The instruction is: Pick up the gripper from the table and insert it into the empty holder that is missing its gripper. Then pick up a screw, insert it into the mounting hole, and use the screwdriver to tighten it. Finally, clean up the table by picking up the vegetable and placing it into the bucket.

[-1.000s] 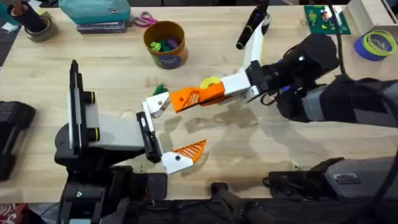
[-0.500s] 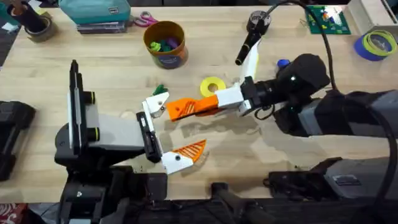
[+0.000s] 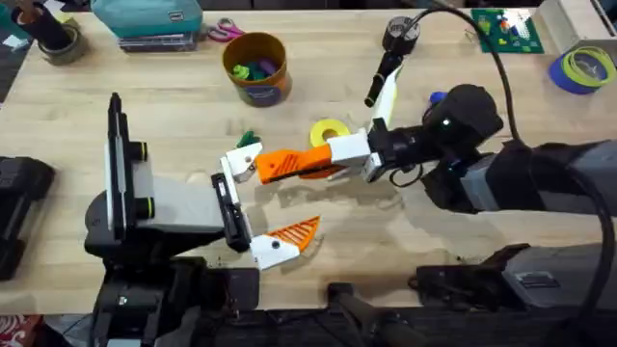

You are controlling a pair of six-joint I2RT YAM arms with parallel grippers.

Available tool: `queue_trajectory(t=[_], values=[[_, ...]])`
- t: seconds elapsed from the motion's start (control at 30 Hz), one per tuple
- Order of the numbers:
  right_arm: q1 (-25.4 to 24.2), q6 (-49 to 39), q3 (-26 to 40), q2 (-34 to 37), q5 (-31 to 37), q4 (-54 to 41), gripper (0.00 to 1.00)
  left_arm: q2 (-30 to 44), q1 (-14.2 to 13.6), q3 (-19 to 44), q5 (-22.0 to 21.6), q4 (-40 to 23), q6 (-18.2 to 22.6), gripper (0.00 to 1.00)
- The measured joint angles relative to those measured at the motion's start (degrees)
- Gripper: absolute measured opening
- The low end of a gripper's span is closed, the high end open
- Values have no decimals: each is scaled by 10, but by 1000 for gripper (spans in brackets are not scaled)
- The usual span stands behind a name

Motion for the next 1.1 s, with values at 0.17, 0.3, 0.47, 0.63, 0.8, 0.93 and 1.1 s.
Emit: queue_trajectory(t=[0.17, 0.3, 0.47, 0.63, 0.8, 0.93, 1.1], values=[[2, -8, 0, 0, 3, -5, 9, 0, 0, 0, 0, 0, 0, 986], [6, -16, -1, 0, 3, -5, 9, 0, 0, 0, 0, 0, 0, 985], [12, -33, -12, 0, 10, -5, 9, 0, 0, 0, 0, 0, 0, 985], [14, -41, -28, 0, 14, 6, 9, 0, 0, 0, 0, 0, 0, 985], [14, -48, -32, 0, 18, 17, 9, 0, 0, 0, 0, 0, 0, 986], [14, -48, -33, 0, 18, 38, 9, 0, 0, 0, 0, 0, 0, 986], [17, -52, -34, 0, 18, 42, 9, 0, 0, 0, 0, 0, 0, 985]])
